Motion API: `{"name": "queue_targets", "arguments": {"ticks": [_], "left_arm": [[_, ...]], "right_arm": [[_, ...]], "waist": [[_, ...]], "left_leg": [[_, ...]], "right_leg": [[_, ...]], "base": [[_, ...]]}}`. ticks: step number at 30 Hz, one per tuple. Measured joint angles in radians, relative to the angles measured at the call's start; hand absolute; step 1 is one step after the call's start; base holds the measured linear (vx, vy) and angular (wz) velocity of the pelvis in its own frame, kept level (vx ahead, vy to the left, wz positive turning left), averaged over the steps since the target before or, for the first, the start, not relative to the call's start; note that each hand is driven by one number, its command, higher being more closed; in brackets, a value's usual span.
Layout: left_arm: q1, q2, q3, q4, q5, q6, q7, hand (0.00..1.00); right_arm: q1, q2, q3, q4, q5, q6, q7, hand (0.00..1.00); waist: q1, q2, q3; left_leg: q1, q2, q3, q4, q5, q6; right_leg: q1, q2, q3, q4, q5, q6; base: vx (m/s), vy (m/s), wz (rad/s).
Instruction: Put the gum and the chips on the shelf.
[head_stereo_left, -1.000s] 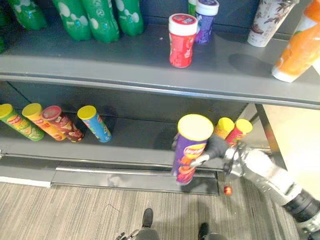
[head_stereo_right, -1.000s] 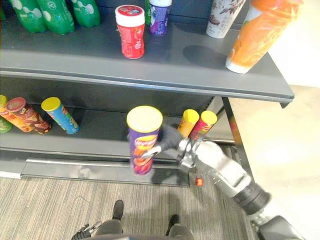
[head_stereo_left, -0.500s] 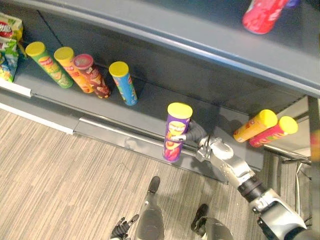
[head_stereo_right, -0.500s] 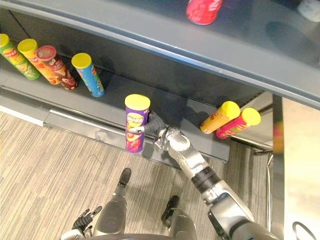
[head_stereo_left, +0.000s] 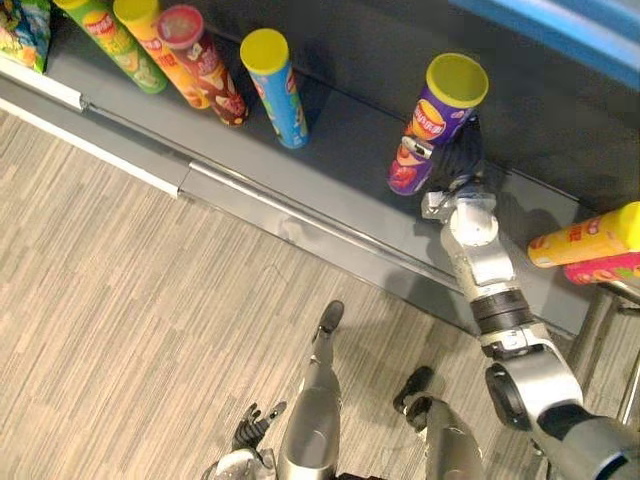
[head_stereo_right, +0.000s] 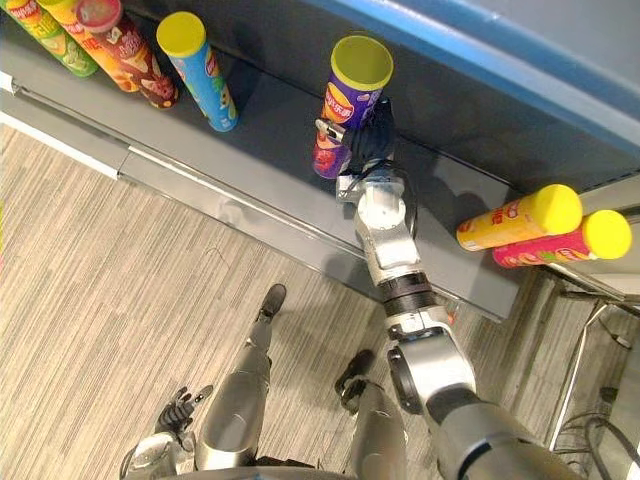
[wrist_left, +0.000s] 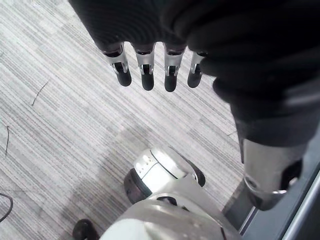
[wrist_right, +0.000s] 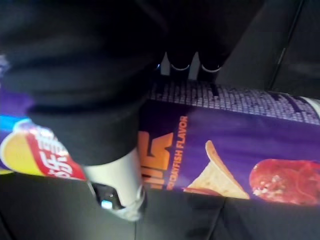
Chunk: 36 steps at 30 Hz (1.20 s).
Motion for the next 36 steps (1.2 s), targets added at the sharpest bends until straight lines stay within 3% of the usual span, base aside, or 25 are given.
{"name": "queue_targets", "arguments": {"ticks": [9,14,25,36], "left_arm": [[-0.051,-0.018,-0.036,-0.024,-0.002,-0.03,0.054,0.0],[-0.071,-0.024,-0.037,-0.02,-0.003,-0.04,0.069,0.0],[-0.082,-0.037,-0.029,-0.029,-0.007,-0.047,0.086,0.0],[-0.064,-0.059,0.013,-0.059,-0.015,-0.046,0.087,0.0]], "right_arm": [[0.044,0.047,0.054,-0.083,-0.332,-0.007,-0.154,1.0],[0.052,0.045,0.075,-0.113,-0.404,-0.006,-0.192,1.0],[0.059,0.048,0.037,-0.237,-0.404,0.001,-0.242,1.0],[0.102,0.075,-0.006,-0.339,-0.321,-0.001,-0.27,1.0]], "waist": [[0.012,0.031,0.019],[0.015,0.044,0.03],[0.027,0.045,0.03],[0.033,0.039,0.026]], "left_leg": [[-0.078,-0.009,-0.015,0.0,0.006,-0.009],[-0.121,-0.01,-0.029,0.0,0.011,-0.017],[-0.173,-0.025,-0.016,0.002,0.014,-0.022],[-0.209,-0.025,0.012,0.036,-0.004,-0.023]], "right_leg": [[-0.097,-0.021,-0.005,0.065,-0.036,-0.004],[-0.145,-0.026,-0.005,0.097,-0.053,-0.007],[-0.233,-0.051,0.029,0.163,-0.093,-0.011],[-0.273,-0.055,0.05,0.177,-0.094,-0.012]], "base": [[0.0,-0.066,0.05],[0.0,-0.063,0.07],[0.0,-0.056,0.01],[-0.02,-0.022,-0.04]]}}
